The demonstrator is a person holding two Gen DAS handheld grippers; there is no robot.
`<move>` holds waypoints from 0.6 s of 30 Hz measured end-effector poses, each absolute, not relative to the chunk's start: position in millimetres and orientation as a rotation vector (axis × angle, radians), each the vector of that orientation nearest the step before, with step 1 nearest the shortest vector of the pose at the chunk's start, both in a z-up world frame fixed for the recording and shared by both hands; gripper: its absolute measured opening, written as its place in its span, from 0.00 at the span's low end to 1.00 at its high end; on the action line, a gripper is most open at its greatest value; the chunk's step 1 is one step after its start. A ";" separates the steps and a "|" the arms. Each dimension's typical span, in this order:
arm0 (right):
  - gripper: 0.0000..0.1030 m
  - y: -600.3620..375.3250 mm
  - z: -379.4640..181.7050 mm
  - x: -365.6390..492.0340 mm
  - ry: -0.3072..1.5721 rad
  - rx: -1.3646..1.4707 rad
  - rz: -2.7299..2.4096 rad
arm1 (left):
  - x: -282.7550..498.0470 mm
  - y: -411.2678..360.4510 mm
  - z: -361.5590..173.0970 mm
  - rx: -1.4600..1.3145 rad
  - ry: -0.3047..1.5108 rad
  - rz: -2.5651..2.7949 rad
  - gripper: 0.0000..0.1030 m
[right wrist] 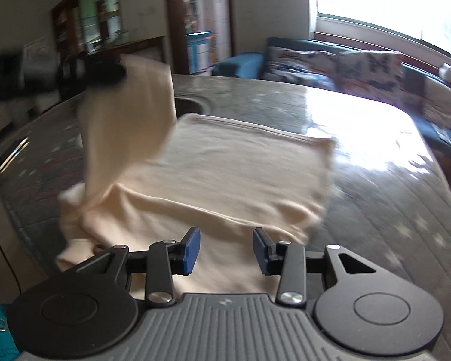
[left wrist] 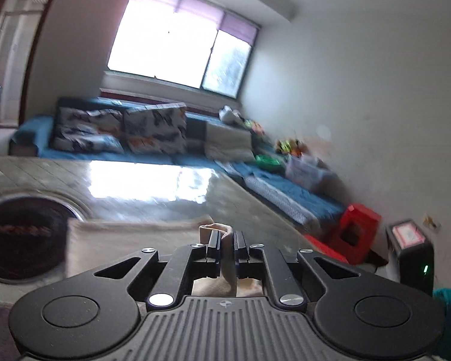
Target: Fold clothes
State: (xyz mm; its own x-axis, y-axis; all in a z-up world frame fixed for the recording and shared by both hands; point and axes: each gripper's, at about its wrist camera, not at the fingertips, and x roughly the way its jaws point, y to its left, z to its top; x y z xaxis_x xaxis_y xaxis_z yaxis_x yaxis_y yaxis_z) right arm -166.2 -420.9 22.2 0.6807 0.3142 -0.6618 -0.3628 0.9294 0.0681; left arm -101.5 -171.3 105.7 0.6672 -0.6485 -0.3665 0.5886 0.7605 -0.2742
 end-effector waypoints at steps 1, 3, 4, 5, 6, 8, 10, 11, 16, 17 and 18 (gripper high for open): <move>0.38 -427.6 21.9 -167.3 0.730 -0.058 0.362 | -100.4 -180.0 99.3 -0.124 0.488 -0.712 0.13; 0.38 -439.9 21.7 -169.2 0.731 -0.032 0.335 | -100.8 -191.5 87.6 -0.086 0.522 -0.724 0.13; 0.38 -445.2 21.6 -169.7 0.731 -0.020 0.324 | -101.8 -194.2 83.0 -0.071 0.535 -0.733 0.14; 0.38 -448.3 21.7 -169.3 0.730 -0.011 0.312 | -104.0 -192.4 80.3 -0.064 0.545 -0.741 0.17; 0.38 -451.4 21.7 -169.1 0.730 -0.003 0.303 | -106.1 -190.6 77.6 -0.058 0.556 -0.749 0.21; 0.38 -455.4 22.3 -167.7 0.726 0.017 0.296 | -110.5 -185.1 73.0 -0.044 0.571 -0.758 0.33; 0.38 -456.4 22.7 -165.1 0.722 0.033 0.299 | -115.2 -169.1 73.3 -0.020 0.557 -0.736 0.36; 0.38 -456.0 22.4 -163.7 0.721 0.042 0.305 | -117.0 -160.9 72.9 -0.008 0.552 -0.721 0.36; 0.37 -445.4 17.5 -154.2 0.729 0.056 0.342 | -116.5 -115.0 58.0 0.045 0.590 -0.581 0.36; 0.36 -442.7 15.4 -151.4 0.736 0.057 0.349 | -115.1 -107.2 53.3 0.048 0.605 -0.555 0.36; 0.35 -440.1 13.2 -149.5 0.743 0.056 0.347 | -114.9 -99.8 49.2 0.050 0.620 -0.534 0.36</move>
